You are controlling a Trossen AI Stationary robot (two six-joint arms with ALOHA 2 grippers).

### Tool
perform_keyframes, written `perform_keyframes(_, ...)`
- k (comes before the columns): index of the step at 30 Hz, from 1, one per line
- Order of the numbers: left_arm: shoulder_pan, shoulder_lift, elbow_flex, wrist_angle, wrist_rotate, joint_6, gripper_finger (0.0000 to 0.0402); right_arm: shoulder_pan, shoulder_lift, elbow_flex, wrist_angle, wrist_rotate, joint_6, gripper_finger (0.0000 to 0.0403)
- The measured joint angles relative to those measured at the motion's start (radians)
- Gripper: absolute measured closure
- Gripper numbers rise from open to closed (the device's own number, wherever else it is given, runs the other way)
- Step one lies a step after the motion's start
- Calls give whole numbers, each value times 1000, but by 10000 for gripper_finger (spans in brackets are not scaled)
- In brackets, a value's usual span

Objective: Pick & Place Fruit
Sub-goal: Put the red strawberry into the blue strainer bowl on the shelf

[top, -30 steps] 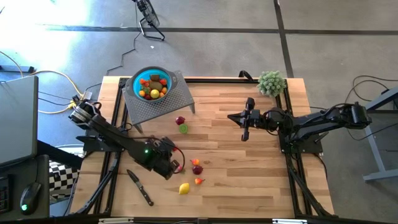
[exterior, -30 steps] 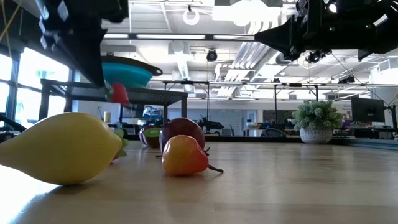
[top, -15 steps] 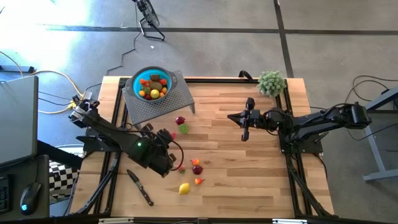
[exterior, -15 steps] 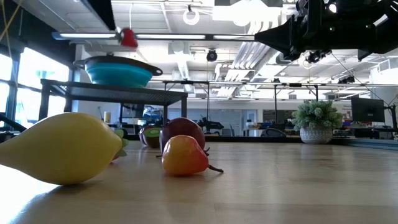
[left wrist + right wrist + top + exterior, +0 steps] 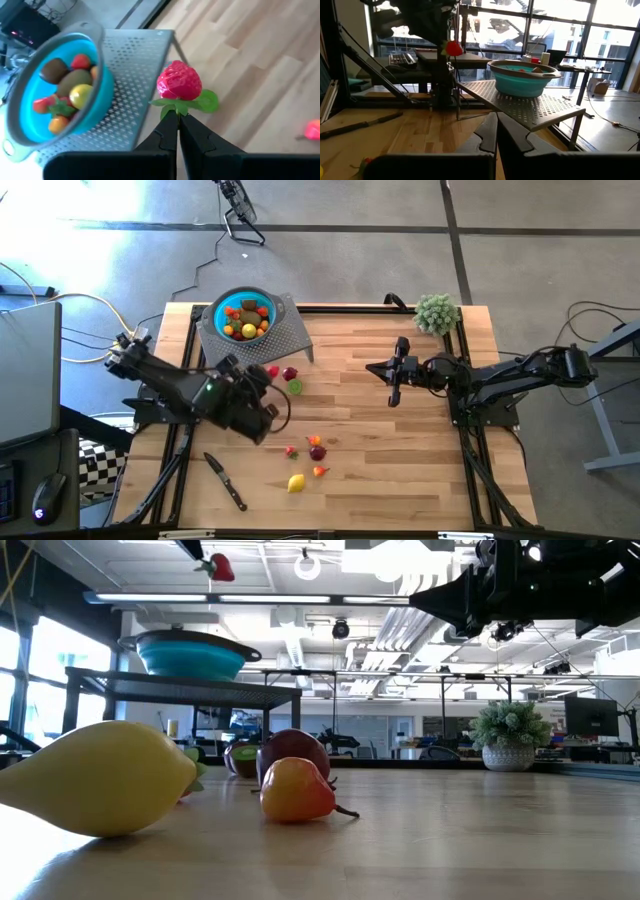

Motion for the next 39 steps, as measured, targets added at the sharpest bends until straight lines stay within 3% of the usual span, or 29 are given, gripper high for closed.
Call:
perform_keyframes(10,238,-69,0,2,15,156,398,0,0,0,-2,0,0,400)
perform_keyframes(24,617,-89,0,2,160,329,398,0,0,0,-2,0,0,400)
perform_keyframes(39,875,-80,-2,2,173,379,398,0,0,0,-2,0,-6,400)
